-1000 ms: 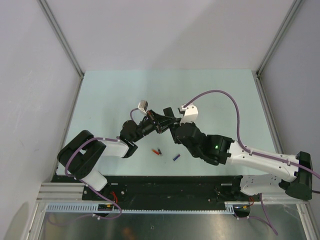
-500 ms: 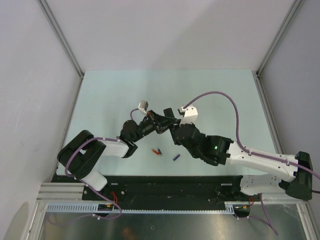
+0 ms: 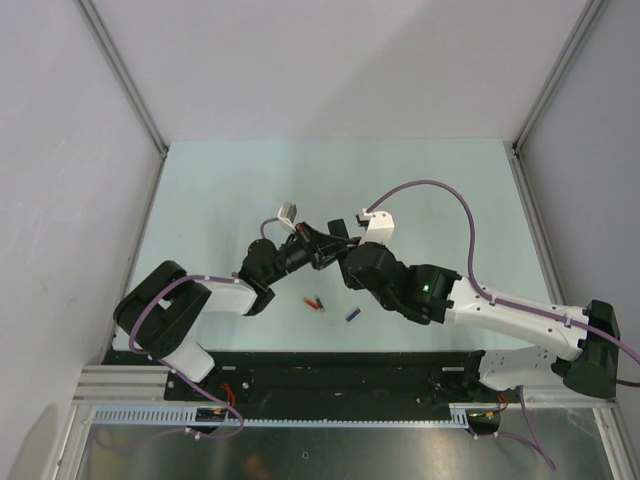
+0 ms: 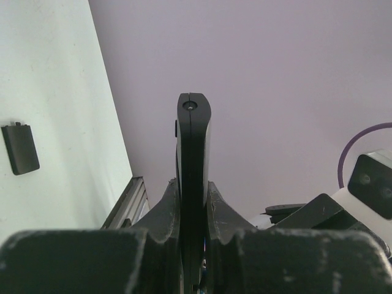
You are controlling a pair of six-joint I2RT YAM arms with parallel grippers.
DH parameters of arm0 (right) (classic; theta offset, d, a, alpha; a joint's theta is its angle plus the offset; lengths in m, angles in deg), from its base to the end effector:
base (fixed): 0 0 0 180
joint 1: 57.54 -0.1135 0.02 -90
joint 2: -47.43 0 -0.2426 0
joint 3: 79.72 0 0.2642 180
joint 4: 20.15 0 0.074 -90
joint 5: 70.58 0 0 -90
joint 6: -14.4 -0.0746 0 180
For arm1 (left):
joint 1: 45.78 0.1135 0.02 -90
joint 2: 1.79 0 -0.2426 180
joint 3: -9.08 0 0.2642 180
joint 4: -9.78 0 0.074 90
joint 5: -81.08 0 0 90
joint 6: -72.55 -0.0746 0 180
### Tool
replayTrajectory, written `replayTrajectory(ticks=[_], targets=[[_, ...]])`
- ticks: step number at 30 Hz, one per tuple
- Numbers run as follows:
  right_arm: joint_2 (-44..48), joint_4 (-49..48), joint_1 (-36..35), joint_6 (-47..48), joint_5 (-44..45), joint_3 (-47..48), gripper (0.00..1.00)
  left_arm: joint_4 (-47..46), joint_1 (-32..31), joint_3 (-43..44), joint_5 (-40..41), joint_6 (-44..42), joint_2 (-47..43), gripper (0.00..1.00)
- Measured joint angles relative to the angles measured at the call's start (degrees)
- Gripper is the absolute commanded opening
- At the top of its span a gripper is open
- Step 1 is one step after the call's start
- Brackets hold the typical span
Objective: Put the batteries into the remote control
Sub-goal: Load the battery into the remote control.
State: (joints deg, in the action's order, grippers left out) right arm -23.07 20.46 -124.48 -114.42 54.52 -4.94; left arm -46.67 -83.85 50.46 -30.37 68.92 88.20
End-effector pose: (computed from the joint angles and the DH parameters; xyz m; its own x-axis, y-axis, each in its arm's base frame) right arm 0.1614 0.2696 0.2819 -0.5389 0.0434 -0.8412 -0.2997 0.9235 0.2396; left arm 0.2483 -0.2291 0.1775 -0.8506 -0.5136 -0.1125 0.1616 -0.0517 -0.9855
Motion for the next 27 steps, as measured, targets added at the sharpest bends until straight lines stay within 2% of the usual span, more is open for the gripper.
replayTrajectory(ticks=[14,27], targets=[[-2.34,1.07,3.06,-1.68,-6.12,1.51,0.00,3.61,0.59,0.02,0.04,-2.01,-1.01,0.00],[-3.58,0.98,3.56,-1.68,-7.19,2.25,0.00,7.21,0.98,0.02,0.72,-2.82,-2.80,0.00]])
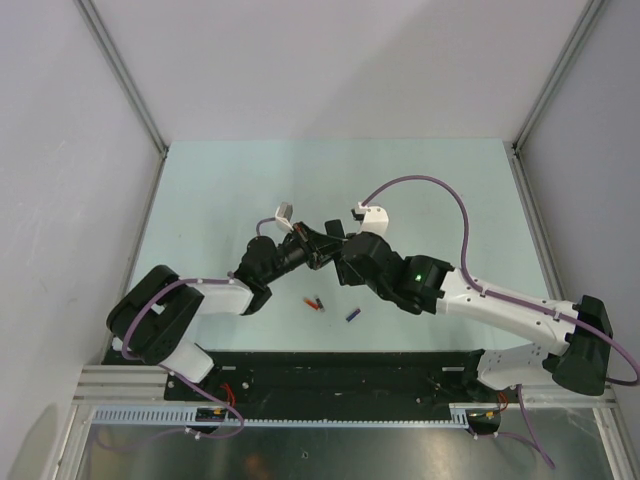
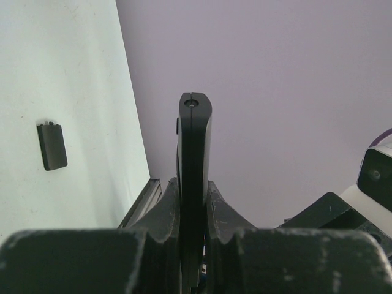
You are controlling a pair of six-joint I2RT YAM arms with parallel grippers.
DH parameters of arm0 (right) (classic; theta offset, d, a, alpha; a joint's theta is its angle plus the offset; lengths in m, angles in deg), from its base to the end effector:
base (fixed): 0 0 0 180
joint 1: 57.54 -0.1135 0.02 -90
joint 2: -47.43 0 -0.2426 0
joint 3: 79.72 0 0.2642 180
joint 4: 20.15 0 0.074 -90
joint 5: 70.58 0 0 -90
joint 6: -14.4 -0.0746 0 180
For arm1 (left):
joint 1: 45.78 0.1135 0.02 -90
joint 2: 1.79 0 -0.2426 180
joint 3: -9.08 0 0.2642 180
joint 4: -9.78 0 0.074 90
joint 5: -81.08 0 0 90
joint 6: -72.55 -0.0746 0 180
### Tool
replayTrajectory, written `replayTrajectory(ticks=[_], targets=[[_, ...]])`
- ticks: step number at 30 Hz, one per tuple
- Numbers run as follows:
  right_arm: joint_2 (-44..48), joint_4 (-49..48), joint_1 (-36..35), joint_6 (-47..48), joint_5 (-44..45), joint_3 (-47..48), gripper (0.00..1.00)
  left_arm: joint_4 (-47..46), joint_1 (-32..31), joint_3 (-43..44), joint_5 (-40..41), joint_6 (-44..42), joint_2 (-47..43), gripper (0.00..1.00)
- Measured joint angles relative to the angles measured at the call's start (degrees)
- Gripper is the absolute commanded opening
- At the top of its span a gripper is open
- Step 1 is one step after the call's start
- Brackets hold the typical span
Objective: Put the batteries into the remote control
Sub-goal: Load the battery into the remote control.
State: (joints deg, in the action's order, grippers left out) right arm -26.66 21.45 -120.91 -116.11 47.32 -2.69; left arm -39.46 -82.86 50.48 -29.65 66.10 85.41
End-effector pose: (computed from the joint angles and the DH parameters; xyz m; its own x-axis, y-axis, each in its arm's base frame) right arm 0.1776 0.2763 0.2729 -0.6197 0.0449 -0.7836 -0.2942 0.9123 0.2850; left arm 0.2520 -0.2236 0.1750 -0.8350 -0.5338 -0.1332 0.1426 0.0239 -0.9895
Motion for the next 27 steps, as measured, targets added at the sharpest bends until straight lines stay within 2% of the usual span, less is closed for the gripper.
replayTrajectory(ticks=[4,17,27], targets=[[0.00,0.00,-0.07,0.00,0.11,0.00,0.02,0.00,0.00,0.00,0.07,0.15,0.00,0.00],[1.03,-0.50,-0.33,0.00,1.16,0.00,0.23,-0.87,-0.11,-0.04,0.90,3.26,0.00,0.00],[1.77,-0.85,-0.98,-0.31,1.09,0.31,0.35,-3.54,-0.33,-0.04,1.14,4.07,0.00,0.00]])
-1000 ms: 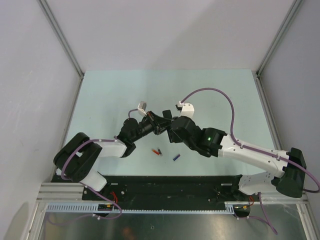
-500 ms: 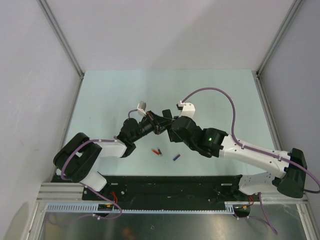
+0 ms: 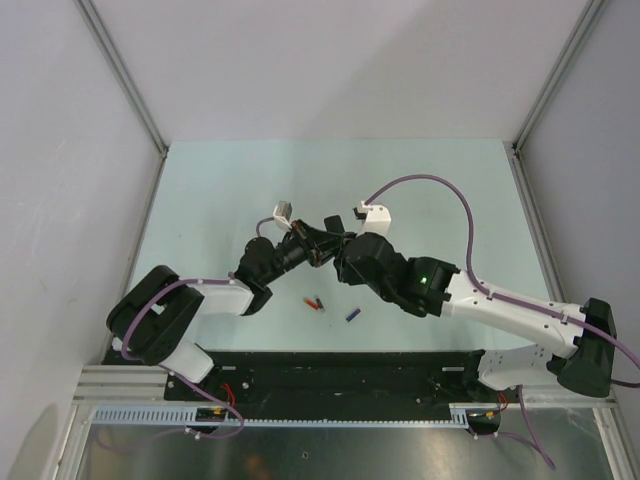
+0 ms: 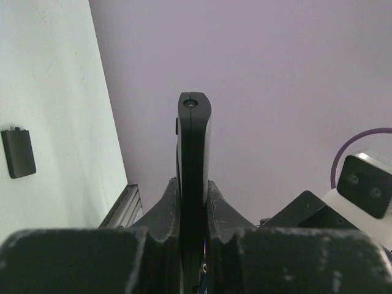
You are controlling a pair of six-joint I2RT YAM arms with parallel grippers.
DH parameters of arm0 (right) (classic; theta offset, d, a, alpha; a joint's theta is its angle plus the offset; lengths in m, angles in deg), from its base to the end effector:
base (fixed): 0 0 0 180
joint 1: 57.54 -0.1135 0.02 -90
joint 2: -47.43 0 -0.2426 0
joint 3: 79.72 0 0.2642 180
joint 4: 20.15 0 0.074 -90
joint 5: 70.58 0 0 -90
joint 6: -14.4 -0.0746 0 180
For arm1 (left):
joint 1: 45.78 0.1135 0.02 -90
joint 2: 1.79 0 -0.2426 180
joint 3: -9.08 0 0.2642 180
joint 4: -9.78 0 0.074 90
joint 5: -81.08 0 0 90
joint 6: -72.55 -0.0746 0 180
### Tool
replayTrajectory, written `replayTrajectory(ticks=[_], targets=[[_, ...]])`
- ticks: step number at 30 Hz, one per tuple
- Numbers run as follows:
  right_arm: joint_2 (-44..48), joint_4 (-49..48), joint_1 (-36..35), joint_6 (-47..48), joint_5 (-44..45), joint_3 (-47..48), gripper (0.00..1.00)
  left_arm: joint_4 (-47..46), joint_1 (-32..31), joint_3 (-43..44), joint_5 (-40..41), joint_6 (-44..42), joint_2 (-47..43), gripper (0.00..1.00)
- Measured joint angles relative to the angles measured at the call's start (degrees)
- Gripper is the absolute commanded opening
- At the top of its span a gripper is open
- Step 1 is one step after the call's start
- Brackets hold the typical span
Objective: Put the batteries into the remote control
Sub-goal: Load the battery into the remote control.
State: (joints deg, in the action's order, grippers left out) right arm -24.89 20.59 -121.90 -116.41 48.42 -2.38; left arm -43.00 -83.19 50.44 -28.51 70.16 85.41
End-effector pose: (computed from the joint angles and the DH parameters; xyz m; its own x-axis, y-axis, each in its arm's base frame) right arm 0.1722 0.2751 0.2865 -0.5952 0.0809 -0.7995 -0.3028 0.8990 0.3164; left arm 0.2512 -0.2236 0.1837 -0.8320 -0.5487 -0.0819 0.1308 -0.0506 -0.9901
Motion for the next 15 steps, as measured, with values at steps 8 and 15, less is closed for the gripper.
replayTrajectory(ticks=[8,15], targets=[[-0.04,1.33,-0.42,0.33,0.02,2.25,0.44,-2.62,-0.07,0.00,0.37,0.63,0.00,0.00],[-0.02,3.32,-0.48,0.42,0.11,3.96,0.48,-4.22,-0.09,0.00,0.72,0.96,0.00,0.00]])
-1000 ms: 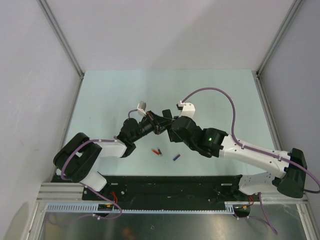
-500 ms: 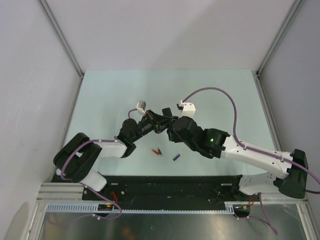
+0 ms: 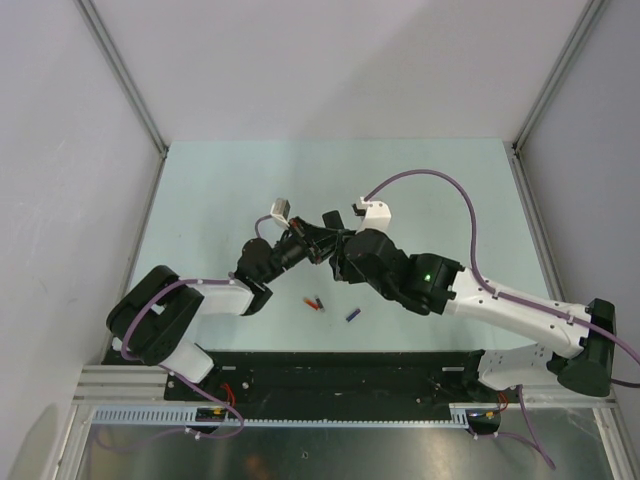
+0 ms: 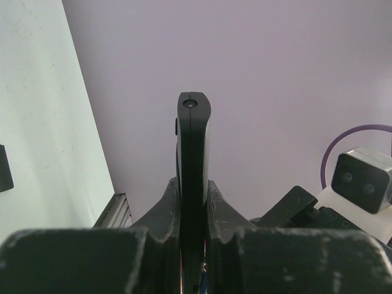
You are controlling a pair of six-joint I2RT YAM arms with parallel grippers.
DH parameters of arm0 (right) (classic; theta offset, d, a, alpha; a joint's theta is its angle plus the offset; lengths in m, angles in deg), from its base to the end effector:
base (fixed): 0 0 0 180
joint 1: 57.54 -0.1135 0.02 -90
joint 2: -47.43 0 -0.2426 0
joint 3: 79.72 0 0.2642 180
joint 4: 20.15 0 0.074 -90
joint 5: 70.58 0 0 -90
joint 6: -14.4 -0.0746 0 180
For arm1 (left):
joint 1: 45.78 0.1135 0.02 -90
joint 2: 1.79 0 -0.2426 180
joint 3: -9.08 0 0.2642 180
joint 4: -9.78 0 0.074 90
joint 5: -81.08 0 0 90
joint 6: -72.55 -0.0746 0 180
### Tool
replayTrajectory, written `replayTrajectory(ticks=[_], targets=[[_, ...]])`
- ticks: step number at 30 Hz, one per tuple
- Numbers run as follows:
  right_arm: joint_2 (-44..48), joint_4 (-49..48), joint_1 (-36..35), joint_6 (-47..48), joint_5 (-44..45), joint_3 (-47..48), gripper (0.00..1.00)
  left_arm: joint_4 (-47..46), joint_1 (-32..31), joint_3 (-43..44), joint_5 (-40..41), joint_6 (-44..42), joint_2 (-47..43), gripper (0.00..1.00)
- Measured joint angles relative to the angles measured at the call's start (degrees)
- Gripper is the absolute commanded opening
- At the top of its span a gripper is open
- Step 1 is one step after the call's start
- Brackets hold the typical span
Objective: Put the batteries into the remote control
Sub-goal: Load the battery into the remote control.
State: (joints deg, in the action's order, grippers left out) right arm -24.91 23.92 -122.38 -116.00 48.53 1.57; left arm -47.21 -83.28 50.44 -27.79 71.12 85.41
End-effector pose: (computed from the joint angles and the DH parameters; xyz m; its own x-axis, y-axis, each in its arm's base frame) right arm 0.1694 0.2753 0.3057 -0.5891 0.0776 -0.8043 -0.3149 0.8946 0.3170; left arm 0.2503 -0.2225 0.1942 -0.8237 -0.5603 -0.0870 0.1740 -0.1038 -0.9793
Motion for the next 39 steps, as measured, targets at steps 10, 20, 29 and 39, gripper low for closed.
replayTrajectory(ticks=[10,20,29,39], targets=[[0.42,2.03,-0.26,0.20,0.37,1.51,0.50,-1.68,-0.13,0.00,0.74,0.22,0.00,0.00],[3.69,5.51,0.15,1.53,2.05,3.80,0.53,-3.26,-0.15,0.02,0.68,1.33,0.00,0.00],[10.21,4.13,8.09,1.11,-3.82,0.28,0.69,-4.17,-0.15,0.00,-0.83,1.46,0.00,0.00],[17.27,-10.93,24.39,-5.01,-32.20,-15.98,0.75,-4.35,-0.15,-0.04,-3.26,1.49,0.02,0.00]])
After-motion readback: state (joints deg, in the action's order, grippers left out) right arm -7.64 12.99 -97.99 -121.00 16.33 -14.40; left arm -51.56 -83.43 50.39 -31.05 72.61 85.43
